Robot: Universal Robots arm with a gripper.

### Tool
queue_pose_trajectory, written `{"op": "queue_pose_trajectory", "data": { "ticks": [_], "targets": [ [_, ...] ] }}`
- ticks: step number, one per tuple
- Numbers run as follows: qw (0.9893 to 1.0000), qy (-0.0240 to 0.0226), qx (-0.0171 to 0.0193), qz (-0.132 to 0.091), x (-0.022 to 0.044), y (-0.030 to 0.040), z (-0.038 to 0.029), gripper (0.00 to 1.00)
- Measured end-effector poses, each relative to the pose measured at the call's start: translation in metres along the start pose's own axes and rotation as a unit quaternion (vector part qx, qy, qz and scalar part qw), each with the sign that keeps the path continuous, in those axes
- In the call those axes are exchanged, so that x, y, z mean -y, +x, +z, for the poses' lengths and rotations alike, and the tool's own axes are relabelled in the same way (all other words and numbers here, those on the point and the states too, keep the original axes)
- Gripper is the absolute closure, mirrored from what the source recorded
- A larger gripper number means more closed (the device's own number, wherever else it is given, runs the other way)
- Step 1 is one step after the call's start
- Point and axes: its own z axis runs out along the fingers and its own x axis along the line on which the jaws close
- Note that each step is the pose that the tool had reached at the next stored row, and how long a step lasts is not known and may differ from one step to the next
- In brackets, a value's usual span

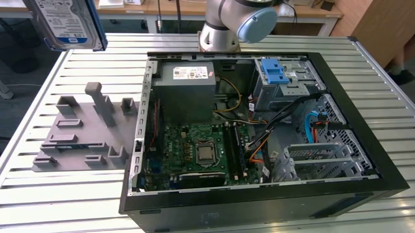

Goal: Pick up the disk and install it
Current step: 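Pick up the disk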

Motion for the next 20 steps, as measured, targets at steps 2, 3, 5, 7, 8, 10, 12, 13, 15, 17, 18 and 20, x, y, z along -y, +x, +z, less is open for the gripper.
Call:
{"op": "queue_pose_trajectory", "data": {
  "ticks": [2, 3, 5, 7, 8, 10, 12, 13, 15, 17, 18, 20],
  "targets": [
    [1.0, 0.0, 0.0, 0.0, 0.001, 0.0, 0.0, 0.64],
    [1.0, 0.0, 0.0, 0.0, 0.0016, -0.0001, 0.0, 0.64],
    [1.0, 0.0, 0.0, 0.0, 0.0026, -0.0001, 0.0, 0.64],
    [1.0, 0.0, 0.0, 0.0, 0.0036, -0.0001, 0.0, 0.64],
    [1.0, 0.0, 0.0, 0.0, 0.0041, -0.0001, 0.0, 0.64],
    [1.0, 0.0, 0.0, 0.0, 0.005, -0.0002, -0.0001, 0.64],
    [1.0, 0.0, 0.0, 0.0, 0.0061, -0.0002, -0.0001, 0.64],
    [1.0, 0.0, 0.0, 0.0, 0.0066, -0.0002, -0.0001, 0.64],
    [1.0, 0.0, 0.0, 0.0, 0.0076, -0.0002, -0.0001, 0.64],
    [1.0, 0.0, 0.0, 0.0, 0.0086, -0.0003, -0.0001, 0.64],
    [1.0, 0.0, 0.0, 0.0, 0.0091, -0.0003, -0.0001, 0.64],
    [1.0, 0.0, 0.0, 0.0, 0.0101, -0.0003, -0.0001, 0.64]
  ]
}}
